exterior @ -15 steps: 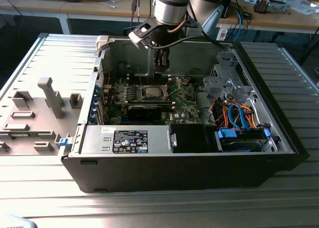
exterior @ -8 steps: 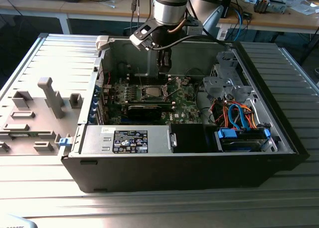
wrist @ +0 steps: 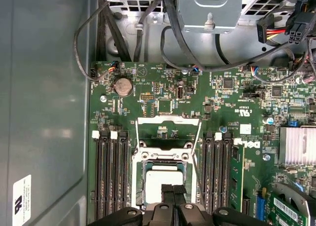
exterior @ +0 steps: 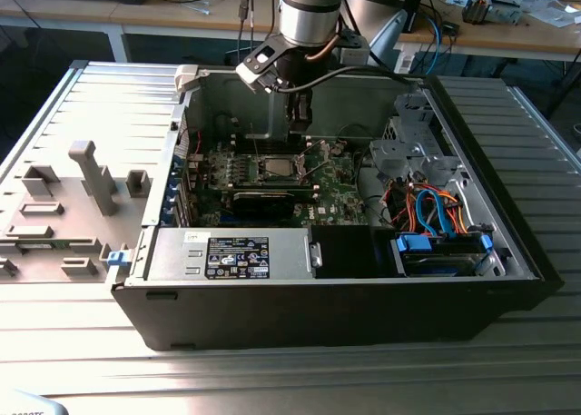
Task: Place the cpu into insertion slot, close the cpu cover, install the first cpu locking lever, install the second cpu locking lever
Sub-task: 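Place the cpu into insertion slot, then close the cpu cover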
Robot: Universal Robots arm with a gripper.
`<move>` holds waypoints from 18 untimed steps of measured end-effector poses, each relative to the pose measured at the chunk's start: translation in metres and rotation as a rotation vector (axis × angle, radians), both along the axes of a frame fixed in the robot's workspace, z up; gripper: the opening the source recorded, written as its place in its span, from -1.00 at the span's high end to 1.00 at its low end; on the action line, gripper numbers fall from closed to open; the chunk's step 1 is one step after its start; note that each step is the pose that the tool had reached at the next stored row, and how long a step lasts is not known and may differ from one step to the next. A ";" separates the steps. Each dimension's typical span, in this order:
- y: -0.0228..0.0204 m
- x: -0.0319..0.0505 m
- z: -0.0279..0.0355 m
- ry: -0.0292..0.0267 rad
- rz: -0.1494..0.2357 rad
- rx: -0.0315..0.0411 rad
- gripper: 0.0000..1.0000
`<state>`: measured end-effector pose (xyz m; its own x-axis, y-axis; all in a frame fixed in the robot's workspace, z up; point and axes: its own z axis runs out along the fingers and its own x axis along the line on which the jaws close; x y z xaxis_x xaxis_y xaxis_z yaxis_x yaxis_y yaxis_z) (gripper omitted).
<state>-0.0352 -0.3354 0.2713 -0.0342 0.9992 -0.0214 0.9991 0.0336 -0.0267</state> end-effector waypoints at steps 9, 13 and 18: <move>-0.0001 0.0000 0.0001 0.0000 0.000 0.0003 0.79; -0.0001 0.0002 0.0001 0.0001 0.000 0.0000 0.79; -0.0007 0.0082 0.0001 0.0000 0.000 -0.0054 0.79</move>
<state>-0.0270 -0.3360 0.2714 -0.0344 0.9990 -0.0268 0.9991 0.0337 -0.0269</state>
